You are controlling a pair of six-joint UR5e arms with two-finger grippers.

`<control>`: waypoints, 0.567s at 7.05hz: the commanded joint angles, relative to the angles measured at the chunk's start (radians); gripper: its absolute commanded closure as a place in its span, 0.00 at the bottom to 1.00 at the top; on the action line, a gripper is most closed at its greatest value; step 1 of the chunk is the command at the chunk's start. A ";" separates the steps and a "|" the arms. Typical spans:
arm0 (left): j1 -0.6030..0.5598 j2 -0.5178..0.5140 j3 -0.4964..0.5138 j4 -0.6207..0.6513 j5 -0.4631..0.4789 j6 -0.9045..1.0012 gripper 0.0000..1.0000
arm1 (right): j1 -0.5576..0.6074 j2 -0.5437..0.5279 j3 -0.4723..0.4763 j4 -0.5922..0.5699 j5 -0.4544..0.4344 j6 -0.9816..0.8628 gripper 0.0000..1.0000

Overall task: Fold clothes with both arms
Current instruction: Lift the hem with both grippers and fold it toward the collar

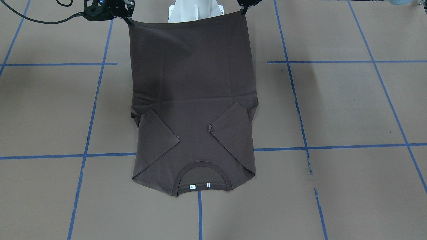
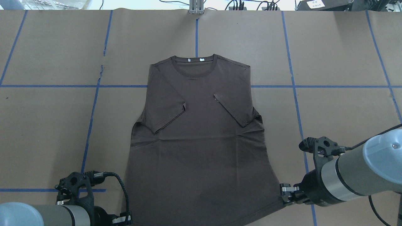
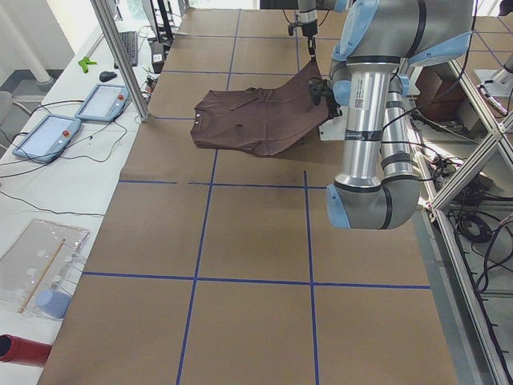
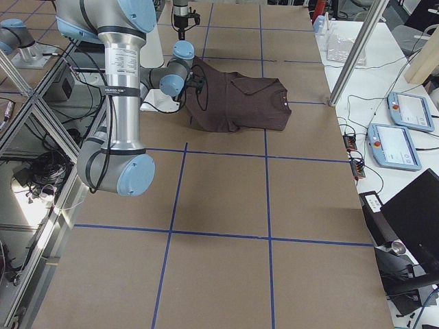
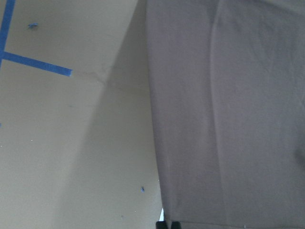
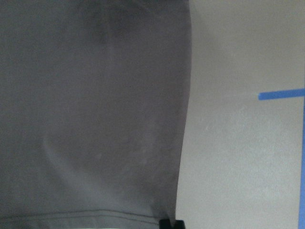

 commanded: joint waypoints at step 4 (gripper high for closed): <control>-0.442 -0.154 0.270 0.001 -0.082 0.308 1.00 | 0.355 0.303 -0.303 0.011 0.002 -0.152 1.00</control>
